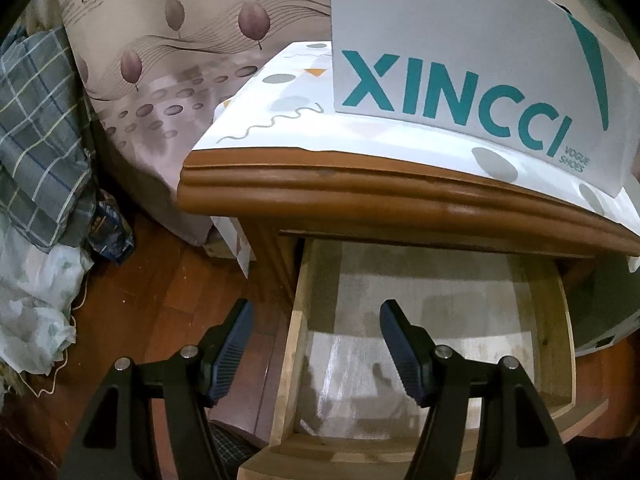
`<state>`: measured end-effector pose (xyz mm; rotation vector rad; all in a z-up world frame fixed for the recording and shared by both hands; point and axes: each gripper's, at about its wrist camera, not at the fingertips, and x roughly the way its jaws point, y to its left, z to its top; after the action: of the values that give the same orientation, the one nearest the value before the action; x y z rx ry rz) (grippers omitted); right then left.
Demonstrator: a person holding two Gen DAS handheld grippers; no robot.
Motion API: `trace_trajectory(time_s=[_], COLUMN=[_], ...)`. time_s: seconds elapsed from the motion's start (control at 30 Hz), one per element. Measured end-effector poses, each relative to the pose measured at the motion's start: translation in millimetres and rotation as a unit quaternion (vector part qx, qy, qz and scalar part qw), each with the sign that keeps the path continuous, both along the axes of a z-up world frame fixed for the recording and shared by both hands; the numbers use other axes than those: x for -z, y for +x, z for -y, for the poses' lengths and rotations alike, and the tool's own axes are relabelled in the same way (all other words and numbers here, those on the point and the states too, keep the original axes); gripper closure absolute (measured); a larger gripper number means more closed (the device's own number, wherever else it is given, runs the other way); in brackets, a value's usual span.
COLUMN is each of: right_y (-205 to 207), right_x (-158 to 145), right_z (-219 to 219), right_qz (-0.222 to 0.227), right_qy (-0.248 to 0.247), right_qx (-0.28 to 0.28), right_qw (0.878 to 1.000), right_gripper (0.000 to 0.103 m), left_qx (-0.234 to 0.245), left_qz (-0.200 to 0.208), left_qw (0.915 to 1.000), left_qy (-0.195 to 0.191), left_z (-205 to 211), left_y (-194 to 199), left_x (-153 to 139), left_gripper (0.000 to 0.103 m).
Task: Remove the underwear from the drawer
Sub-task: 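Carry the pale grey underwear in the right tool up over the white box, then open the right tool to release the pale grey underwear into the box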
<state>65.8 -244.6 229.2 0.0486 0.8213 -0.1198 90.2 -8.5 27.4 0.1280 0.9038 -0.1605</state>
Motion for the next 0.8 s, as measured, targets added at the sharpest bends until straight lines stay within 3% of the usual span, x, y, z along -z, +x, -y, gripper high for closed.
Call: trace_trajectory(time_s=[0.3, 0.6, 0.7, 0.8], right_y=[62, 91, 93, 93], right_x=[22, 41, 43, 44], right_z=[-16, -25, -26, -27], right_qz=[-0.033, -0.047, -0.043, -0.043], right_qy=[-0.019, -0.046, -0.05, -0.05], right_qx=[0.004, 0.01, 0.014, 0.012], right_qw=[0.999, 0.998, 0.998, 0.998], right_gripper=[0.06, 0.053, 0.05, 0.036], left_qx=[-0.008, -0.013, -0.012, -0.011], left_qz=[-0.003, -0.011, -0.01, -0.01], left_qw=[0.9999, 0.9997, 0.9997, 0.9997], left_qy=[-0.008, -0.02, -0.018, -0.018], left_z=[-7, -10, -11, -11], left_y=[1, 3, 3, 3], left_x=[-2, -2, -2, -1], left_gripper=[0.036, 0.036, 0.036, 0.036])
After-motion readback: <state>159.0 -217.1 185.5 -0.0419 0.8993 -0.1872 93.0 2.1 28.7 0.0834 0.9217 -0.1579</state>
